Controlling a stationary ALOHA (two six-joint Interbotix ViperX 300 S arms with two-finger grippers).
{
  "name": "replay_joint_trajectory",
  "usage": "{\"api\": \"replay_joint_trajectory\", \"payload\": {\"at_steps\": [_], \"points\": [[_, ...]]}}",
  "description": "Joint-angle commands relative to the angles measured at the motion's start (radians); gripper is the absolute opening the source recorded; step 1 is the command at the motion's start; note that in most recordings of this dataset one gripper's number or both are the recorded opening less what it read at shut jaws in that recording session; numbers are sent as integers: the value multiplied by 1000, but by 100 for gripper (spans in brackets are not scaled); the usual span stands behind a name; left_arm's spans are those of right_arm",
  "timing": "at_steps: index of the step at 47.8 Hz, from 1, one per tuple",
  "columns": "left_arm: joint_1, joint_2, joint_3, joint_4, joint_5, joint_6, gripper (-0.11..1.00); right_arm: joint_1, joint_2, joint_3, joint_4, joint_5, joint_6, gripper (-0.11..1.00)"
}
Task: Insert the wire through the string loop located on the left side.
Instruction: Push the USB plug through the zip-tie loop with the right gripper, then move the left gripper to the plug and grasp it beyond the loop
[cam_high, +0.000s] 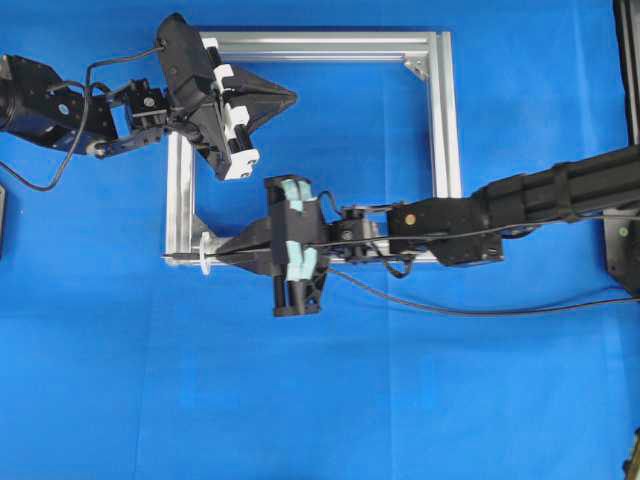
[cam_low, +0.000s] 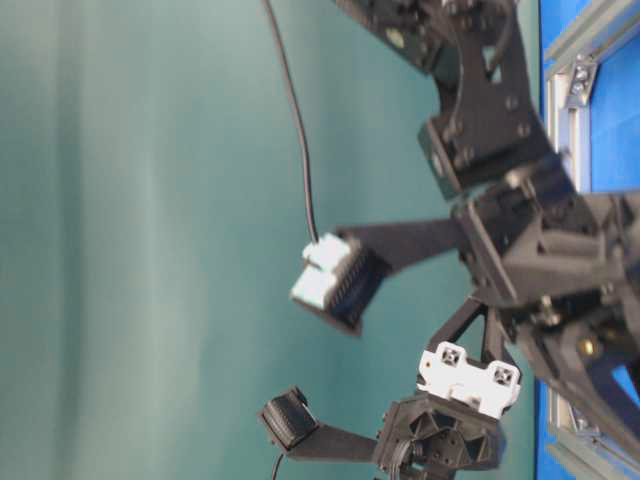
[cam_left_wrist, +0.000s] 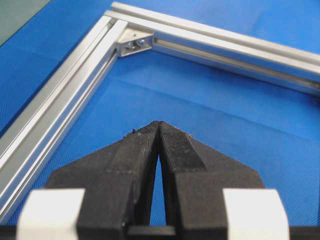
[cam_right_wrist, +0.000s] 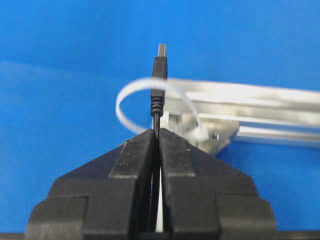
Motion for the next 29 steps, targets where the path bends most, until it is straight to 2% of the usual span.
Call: {"api": "replay_joint_trajectory", "payload": {"at_steps": [1, 9, 22, 29], "points": [[3, -28, -8, 3, -6, 0, 0, -3, -6, -52, 0, 17, -5, 0], [3, -28, -8, 3, -6, 0, 0, -2, 8, -84, -2, 35, -6, 0], [2, -32, -3, 3, -5, 0, 0, -3, 9, -81, -2, 35, -8, 0], [2, -48, 31, 5, -12, 0, 0, -2, 9, -81, 0, 35, -8, 0]]}}
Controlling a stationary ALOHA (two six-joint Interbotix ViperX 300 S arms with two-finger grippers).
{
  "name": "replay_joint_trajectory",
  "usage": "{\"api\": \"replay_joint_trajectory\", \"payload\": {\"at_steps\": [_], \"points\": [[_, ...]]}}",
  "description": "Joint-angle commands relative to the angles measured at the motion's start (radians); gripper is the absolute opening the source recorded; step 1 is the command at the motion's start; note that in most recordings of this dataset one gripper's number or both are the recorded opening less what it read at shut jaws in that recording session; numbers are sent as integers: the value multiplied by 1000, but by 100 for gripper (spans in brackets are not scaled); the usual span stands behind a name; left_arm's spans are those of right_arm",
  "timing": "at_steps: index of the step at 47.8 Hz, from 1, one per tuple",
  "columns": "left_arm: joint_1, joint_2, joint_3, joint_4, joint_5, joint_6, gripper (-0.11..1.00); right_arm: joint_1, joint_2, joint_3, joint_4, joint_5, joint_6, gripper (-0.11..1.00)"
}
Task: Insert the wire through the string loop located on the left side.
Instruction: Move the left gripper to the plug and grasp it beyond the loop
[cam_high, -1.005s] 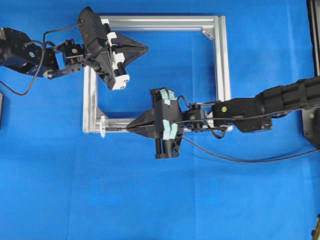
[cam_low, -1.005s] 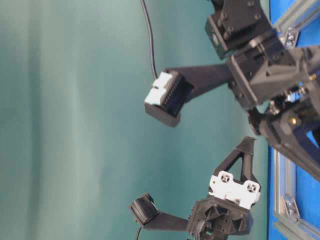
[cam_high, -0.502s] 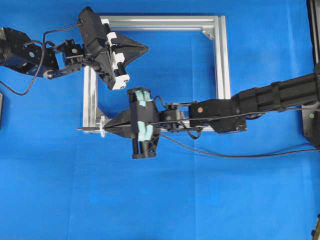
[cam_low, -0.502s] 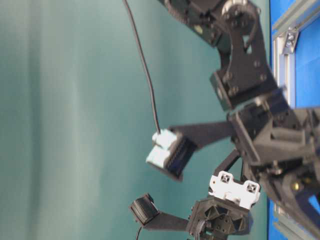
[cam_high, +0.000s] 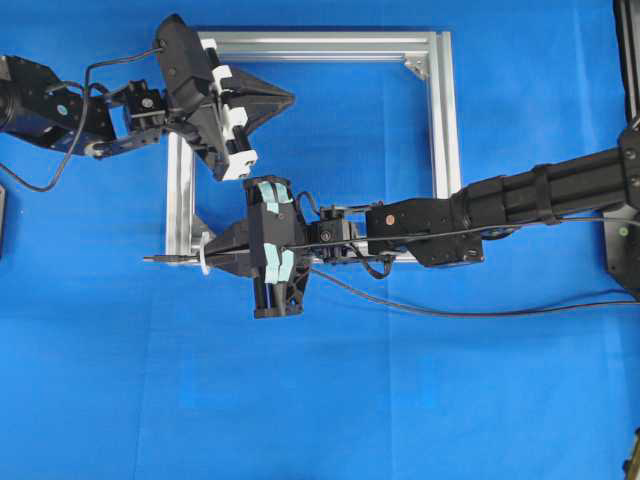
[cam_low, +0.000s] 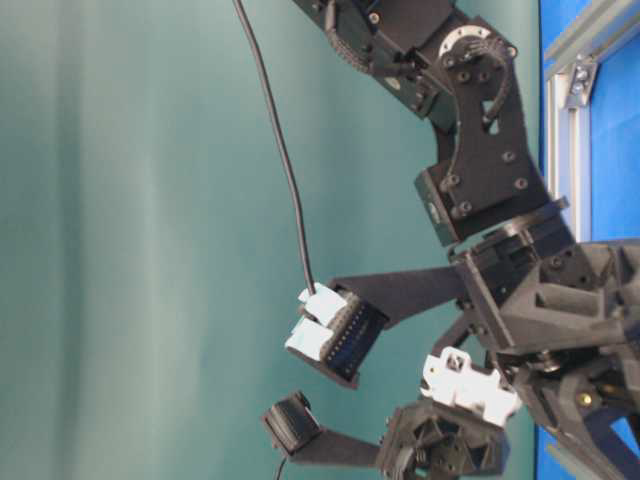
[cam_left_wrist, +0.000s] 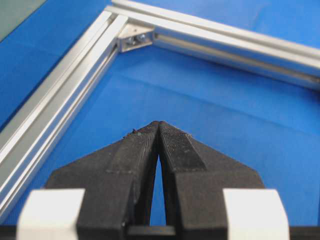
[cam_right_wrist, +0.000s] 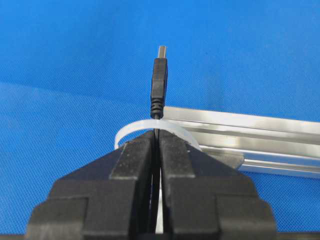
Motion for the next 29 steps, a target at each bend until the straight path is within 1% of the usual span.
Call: {"api": "replay_joint_trajectory", "payload": {"at_steps": [1, 8, 16, 29], "points": [[2, -41, 14, 3, -14, 0, 0, -2, -21, -17, -2, -3, -2, 0], [2, -74, 72, 3, -34, 0, 0, -2, -21, -17, -2, -3, -2, 0], [-8, -135, 167, 6, -63, 0, 0, -2, -20, -15, -2, -3, -2, 0], [-12, -242, 316, 6, -63, 0, 0, -2, -21, -15, 0, -3, -3, 0]]}}
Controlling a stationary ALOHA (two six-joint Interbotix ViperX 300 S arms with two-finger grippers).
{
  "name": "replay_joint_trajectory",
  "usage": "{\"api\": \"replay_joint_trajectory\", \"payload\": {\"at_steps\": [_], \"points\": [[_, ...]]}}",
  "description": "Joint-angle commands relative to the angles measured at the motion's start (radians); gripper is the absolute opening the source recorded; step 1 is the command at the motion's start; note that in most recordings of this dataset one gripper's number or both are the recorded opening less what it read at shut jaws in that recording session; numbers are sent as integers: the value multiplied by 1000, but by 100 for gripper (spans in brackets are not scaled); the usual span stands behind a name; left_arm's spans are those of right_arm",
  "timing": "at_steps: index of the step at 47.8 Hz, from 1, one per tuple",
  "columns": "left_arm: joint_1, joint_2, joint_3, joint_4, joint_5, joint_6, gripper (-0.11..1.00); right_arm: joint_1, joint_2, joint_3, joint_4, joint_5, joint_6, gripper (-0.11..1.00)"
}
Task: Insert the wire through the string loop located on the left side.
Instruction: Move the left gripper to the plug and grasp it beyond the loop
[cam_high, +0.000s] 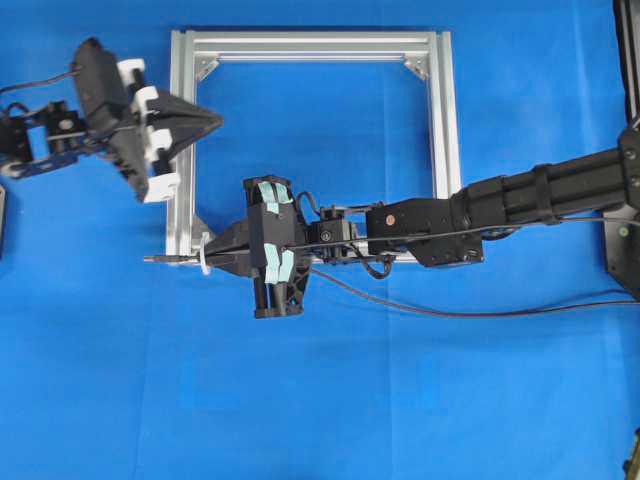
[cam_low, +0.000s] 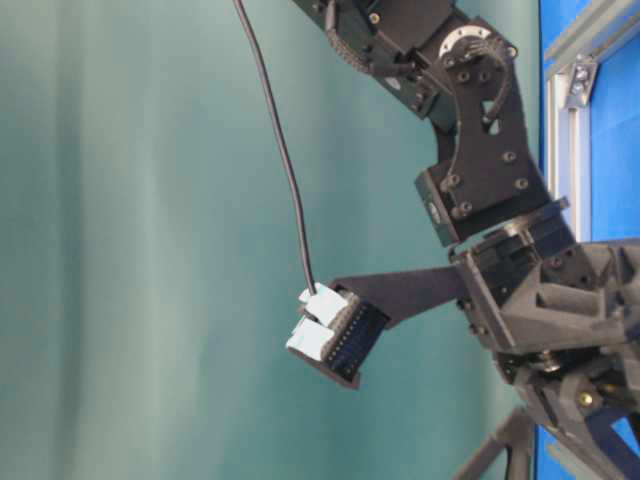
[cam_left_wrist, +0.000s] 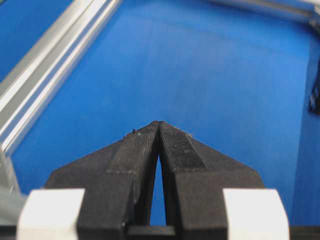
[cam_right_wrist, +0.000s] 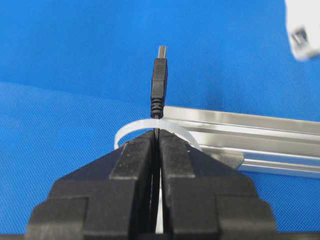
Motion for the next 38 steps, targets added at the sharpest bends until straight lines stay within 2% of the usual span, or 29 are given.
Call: {"api": "replay_joint_trajectory", "payload": {"at_steps": [1, 14, 26, 32, 38], "points": [[-3, -55, 40, 3, -8, 0, 0, -2, -21, -15, -2, -3, -2, 0], [5, -146, 144, 3, -8, 2, 0, -2, -20, -15, 0, -3, -2, 0], [-12, -176, 164, 3, -8, -3, 0, -2, -20, -17, -2, -9, -2, 0], [-101, -196, 169, 3, -8, -12, 0, -3, -20, -15, 0, -8, -2, 0], [-253, -225, 175, 3, -8, -26, 0, -3, -21, -17, -2, -9, -2, 0]]}}
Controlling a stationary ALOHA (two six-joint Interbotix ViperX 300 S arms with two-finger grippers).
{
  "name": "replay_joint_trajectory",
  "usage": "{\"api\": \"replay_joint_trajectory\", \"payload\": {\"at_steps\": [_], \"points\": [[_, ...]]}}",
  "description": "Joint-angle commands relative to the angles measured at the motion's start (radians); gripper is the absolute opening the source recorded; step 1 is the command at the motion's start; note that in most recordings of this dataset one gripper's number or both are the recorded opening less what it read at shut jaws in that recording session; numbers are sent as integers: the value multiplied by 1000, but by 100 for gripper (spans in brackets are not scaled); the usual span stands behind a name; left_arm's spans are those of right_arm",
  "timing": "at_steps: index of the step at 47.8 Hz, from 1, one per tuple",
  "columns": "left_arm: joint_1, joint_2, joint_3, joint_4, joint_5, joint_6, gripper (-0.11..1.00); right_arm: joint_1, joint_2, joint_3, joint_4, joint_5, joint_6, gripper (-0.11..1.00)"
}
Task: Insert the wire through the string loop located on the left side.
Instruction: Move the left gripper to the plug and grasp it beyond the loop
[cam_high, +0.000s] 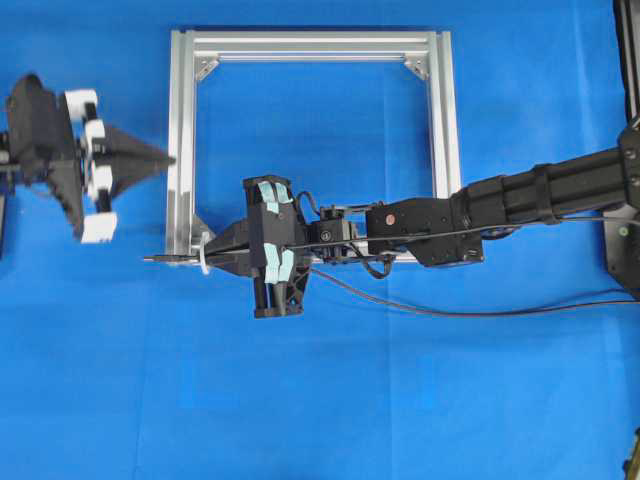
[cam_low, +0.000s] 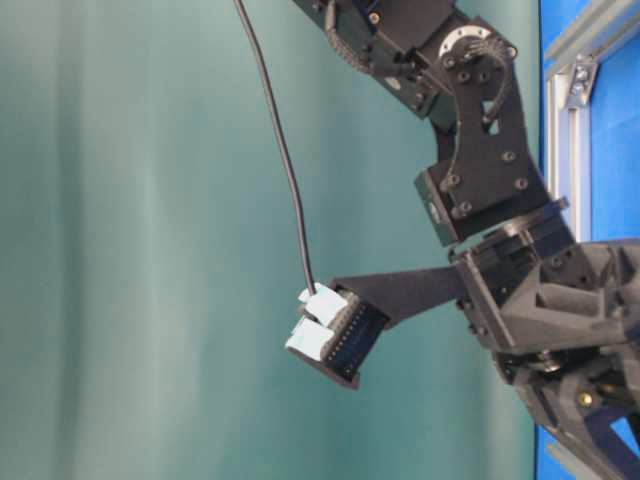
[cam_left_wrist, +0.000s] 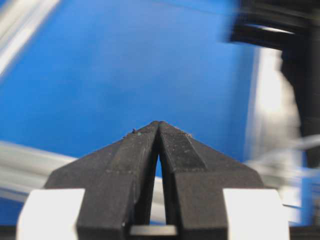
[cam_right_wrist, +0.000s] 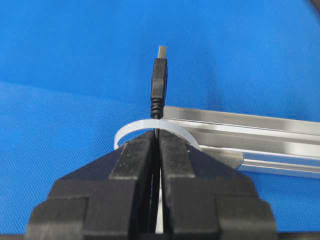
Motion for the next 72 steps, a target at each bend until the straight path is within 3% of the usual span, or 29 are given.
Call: {"api": "replay_joint_trajectory", "payload": {"at_steps": [1, 6, 14, 43, 48, 54, 59, 62, 72], "points": [[-106, -32, -2, 3, -8, -2, 0, -2, -20, -17, -2, -8, -2, 0], [-219, -48, -9, 3, -8, -2, 0, -2, -21, -17, 0, -6, -2, 0], [-310, -51, -21, 3, -8, 8, 0, 0, -21, -15, -2, -3, -2, 0], [-291, -31, -41, 3, 52, 8, 2, 0, -20, -15, -2, -6, -2, 0], [-293, -31, -44, 3, 54, 5, 19, -2, -21, -15, -2, -6, -2, 0], [-291, -32, -41, 3, 58, 11, 59, 0, -20, -14, -2, -8, -2, 0], [-291, -34, -43, 3, 67, 11, 86, -2, -20, -14, -2, -8, -2, 0], [-291, -32, -44, 3, 78, 11, 90, -2, -20, -14, 0, -8, -2, 0], [-270, -12, -44, 3, 140, 9, 88, 0, -20, -15, 0, -8, -2, 0]]}}
